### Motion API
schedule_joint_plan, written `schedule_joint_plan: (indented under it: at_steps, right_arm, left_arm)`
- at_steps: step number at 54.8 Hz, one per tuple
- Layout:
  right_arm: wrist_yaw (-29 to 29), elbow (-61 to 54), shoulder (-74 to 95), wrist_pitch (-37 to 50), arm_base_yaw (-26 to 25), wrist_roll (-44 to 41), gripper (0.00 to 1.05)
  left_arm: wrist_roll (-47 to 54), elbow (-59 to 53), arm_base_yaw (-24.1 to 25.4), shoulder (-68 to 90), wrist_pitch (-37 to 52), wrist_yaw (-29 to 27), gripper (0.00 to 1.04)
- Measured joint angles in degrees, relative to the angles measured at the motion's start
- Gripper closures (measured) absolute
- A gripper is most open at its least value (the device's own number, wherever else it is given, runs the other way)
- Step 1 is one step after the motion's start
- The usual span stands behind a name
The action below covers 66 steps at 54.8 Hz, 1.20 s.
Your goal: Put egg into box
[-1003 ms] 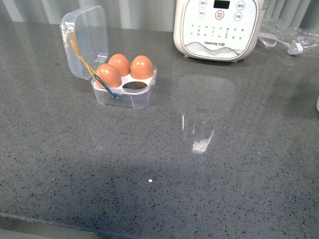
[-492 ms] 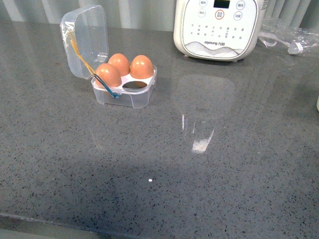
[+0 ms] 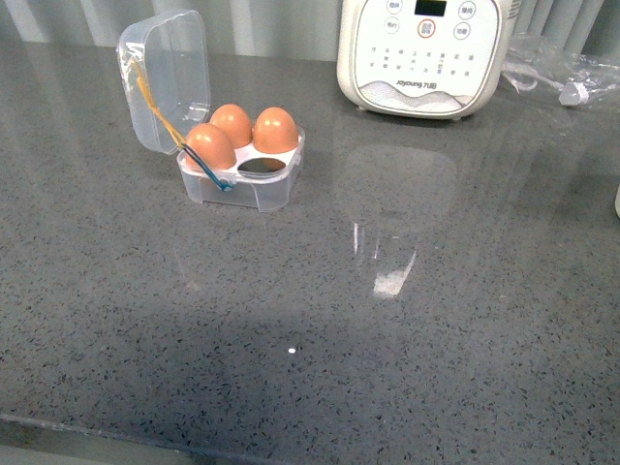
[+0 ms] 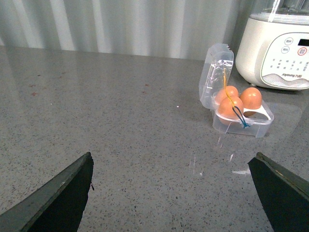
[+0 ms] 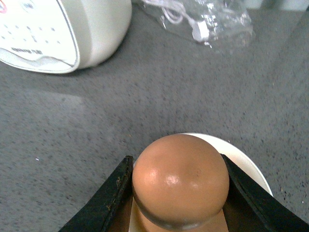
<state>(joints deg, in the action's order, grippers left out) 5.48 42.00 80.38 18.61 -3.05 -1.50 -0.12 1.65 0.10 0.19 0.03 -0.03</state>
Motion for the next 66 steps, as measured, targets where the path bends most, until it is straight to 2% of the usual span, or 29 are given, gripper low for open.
schedule_joint_plan:
  at_steps: [10, 19, 24, 31, 45, 66]
  right_arm:
    - [0.0, 5.4, -0.7, -1.9, 11.9, -0.2, 0.61]
    - [3.5, 9.1, 2.8, -2.5, 22.5, -1.2, 0.61]
    - [6.4, 11.3, 6.9, -2.6, 30.0, -2.5, 0.61]
    - [7.1, 12.9, 11.5, -2.6, 35.5, -3.3, 0.61]
    - [6.6, 14.0, 14.8, -2.2, 36.4, -3.3, 0.61]
    - [6.4, 18.8, 20.6, -3.4, 32.7, -2.3, 0.61]
  left_arm:
    - [0.0, 0.0, 0.0, 0.0, 0.0, 0.0, 0.07]
    - [0.0, 0.0, 0.0, 0.0, 0.0, 0.0, 0.07]
    - [0.0, 0.0, 0.0, 0.0, 0.0, 0.0, 0.07]
    - [0.0, 0.0, 0.0, 0.0, 0.0, 0.0, 0.07]
    - [0.0, 0.0, 0.0, 0.0, 0.0, 0.0, 0.07]
    - [0.0, 0.0, 0.0, 0.0, 0.0, 0.0, 0.07]
